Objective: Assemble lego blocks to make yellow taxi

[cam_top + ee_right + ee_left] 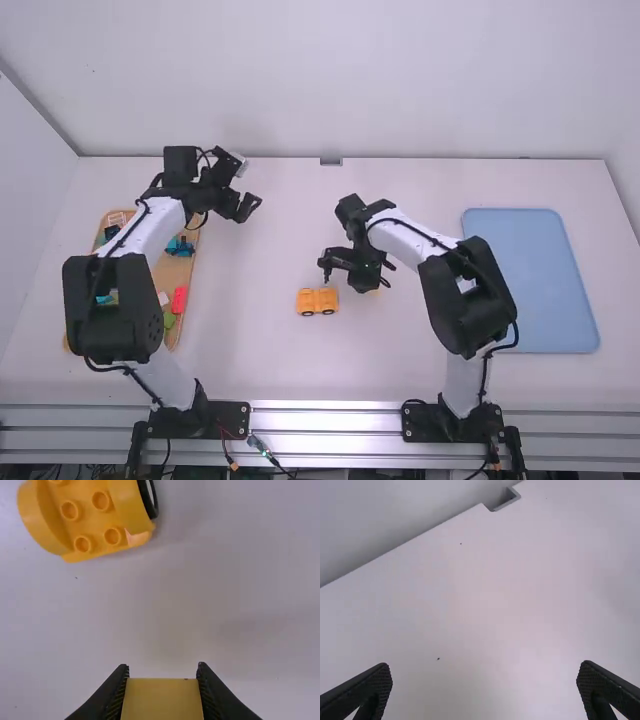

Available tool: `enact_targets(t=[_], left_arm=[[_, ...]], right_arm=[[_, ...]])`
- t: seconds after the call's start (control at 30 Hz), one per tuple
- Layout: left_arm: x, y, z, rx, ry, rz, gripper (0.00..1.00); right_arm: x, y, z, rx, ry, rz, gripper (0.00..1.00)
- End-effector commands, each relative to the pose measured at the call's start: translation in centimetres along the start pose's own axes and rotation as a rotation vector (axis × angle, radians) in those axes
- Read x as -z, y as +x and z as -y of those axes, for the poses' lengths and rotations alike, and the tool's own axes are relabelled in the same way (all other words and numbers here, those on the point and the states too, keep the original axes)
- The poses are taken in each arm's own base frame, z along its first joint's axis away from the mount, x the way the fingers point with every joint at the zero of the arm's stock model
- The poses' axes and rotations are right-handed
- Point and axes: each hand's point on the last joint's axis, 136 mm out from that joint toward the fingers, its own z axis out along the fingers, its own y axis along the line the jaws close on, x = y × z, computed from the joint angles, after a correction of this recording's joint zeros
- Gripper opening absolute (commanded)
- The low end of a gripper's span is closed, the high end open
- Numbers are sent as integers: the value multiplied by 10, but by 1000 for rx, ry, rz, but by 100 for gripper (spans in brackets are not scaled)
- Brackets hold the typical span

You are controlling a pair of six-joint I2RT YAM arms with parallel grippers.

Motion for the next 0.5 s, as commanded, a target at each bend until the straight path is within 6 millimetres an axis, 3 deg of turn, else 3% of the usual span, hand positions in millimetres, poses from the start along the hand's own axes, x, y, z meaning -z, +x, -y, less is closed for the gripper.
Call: enact_targets(t=[0.0, 0.2, 0.27, 0.47], left_arm=[[20, -13, 7, 23, 89, 87, 99], [29, -8, -6, 56, 94, 109, 99], [29, -8, -4, 56, 98, 107, 99], [28, -10, -3, 49, 100, 112, 99]], right_arm=[[-3, -7, -7, -4, -50, 46, 4], [-15, -8, -10, -29, -32, 36, 7], [-28, -4, -11, -17, 0, 8, 4], [-40, 2, -21, 17, 24, -60, 0]])
